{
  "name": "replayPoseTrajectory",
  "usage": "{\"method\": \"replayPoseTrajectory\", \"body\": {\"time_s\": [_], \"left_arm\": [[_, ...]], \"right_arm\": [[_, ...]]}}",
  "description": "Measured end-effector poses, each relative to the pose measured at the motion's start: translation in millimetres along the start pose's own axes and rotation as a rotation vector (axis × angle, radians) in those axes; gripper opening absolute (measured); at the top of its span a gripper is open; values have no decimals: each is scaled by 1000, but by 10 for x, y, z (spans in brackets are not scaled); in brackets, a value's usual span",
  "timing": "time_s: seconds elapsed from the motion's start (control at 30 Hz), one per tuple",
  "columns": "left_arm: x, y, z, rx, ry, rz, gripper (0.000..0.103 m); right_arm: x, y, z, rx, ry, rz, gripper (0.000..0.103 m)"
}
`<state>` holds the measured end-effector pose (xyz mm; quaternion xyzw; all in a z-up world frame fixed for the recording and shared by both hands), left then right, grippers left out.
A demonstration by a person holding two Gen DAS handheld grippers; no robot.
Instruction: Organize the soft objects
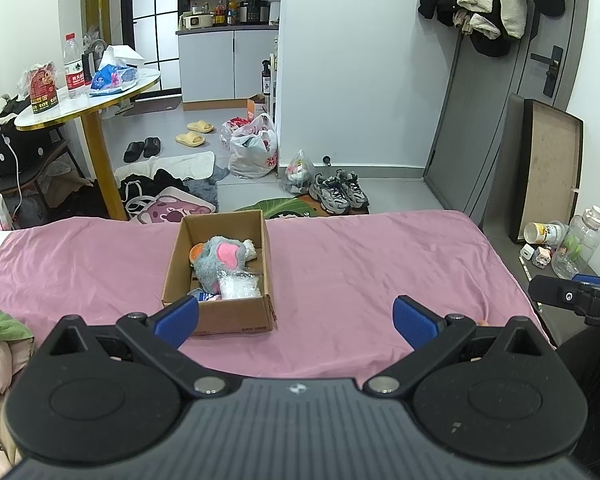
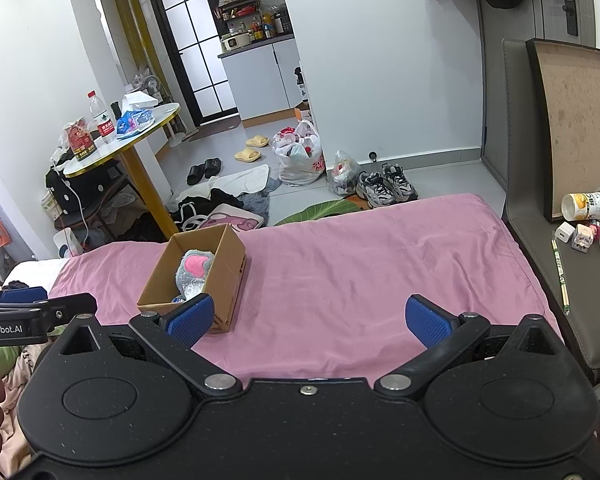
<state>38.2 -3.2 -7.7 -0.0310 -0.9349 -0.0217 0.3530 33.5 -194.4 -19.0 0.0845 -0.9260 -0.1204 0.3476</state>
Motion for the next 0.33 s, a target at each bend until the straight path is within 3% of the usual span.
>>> {"method": "replayPoseTrajectory", "body": {"time_s": [0.33], "left_arm": [[-14, 2, 10, 3, -3, -10, 102]], "right_arm": [[-5, -2, -4, 0, 1, 0, 103]]}}
Point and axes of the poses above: each gripper's, at about its wrist camera, not at the fingertips, and x roughly against the way its jaws point, y to its left, z to its underside, the point moved 6 cm from there along -x, roughly the way its jaws point, and after that the axes turned 5 degrees about -x, right-handed, at the moved point
